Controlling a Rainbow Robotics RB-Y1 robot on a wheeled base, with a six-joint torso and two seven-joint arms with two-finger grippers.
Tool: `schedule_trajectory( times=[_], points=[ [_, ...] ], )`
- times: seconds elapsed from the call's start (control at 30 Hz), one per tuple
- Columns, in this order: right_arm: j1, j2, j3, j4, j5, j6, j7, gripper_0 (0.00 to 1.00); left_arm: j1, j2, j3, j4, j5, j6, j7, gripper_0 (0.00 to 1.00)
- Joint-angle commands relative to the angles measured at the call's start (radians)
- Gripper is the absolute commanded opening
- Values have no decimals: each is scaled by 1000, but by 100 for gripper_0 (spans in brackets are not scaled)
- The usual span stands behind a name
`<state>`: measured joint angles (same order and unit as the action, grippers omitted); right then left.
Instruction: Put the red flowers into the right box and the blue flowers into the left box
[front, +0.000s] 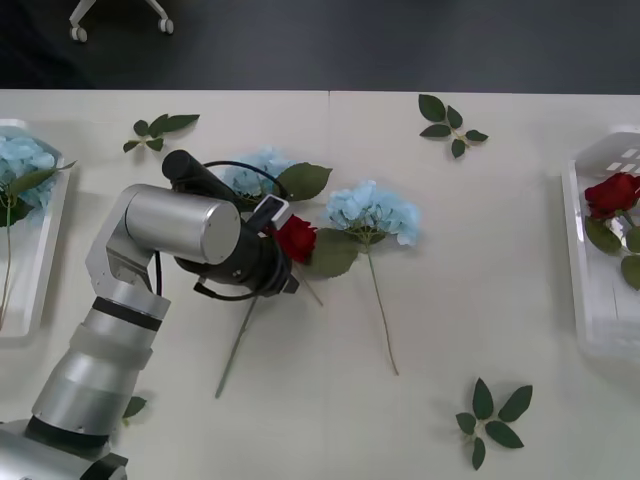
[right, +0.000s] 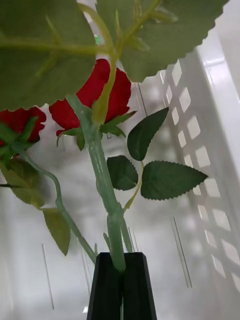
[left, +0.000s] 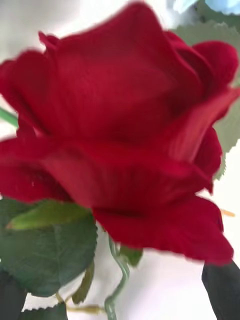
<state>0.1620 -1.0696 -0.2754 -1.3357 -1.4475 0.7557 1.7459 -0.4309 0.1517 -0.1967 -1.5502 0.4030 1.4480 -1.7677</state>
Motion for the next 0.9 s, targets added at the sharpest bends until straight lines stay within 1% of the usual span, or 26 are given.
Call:
schedule_trajectory(
  times=[0.03,0.07,0.1,0.13,0.17,0.2,0.3,0.33,0.37,0.4,0.47,0.5,0.53,0.67,0.9],
  points=[
    [-25,7,19,18,19,-18,-17,0,-22,-3,-1,-18,-16,-12,40,89],
    [-25,7,19,18,38,-18,-14,0,-22,-6,-1,-18,-18,-11,40,70],
    [-25,7,19,18,53,-18,-14,0,-22,-8,-1,-18,-20,-12,40,57],
    [-25,7,19,15,87,-18,-11,0,-22,-8,-1,-18,-24,-11,42,27],
    [-25,7,19,10,118,-18,-9,0,-20,-8,-1,-18,-26,-11,44,10],
    [-25,7,22,7,141,-18,-9,0,-20,-8,-1,-18,-29,-12,44,0],
    [-25,8,25,7,141,-18,-8,0,-20,-8,0,-16,-35,-11,44,0],
    [-25,8,25,6,130,-18,-8,13,-20,-8,-1,-18,-38,-11,44,0],
    [-24,8,28,4,121,-18,-5,29,-20,-8,-1,-18,-41,-11,44,0],
    [-24,8,28,3,121,-18,-3,36,-20,-8,-1,-18,-41,-11,44,0],
    [-24,8,28,0,124,-18,1,57,-20,-8,-1,-16,-44,-11,44,0],
    [-24,8,28,0,124,-18,3,60,-20,-8,-1,-16,-44,-11,44,0],
    [-24,7,28,0,124,-18,4,62,-20,-8,-3,-18,-46,-11,44,0],
    [-24,8,28,1,125,-19,4,62,-20,-8,-1,-19,-39,-12,44,0],
    [-24,8,30,0,134,-18,12,62,-19,-6,25,-97,50,-15,40,0]
  ],
)
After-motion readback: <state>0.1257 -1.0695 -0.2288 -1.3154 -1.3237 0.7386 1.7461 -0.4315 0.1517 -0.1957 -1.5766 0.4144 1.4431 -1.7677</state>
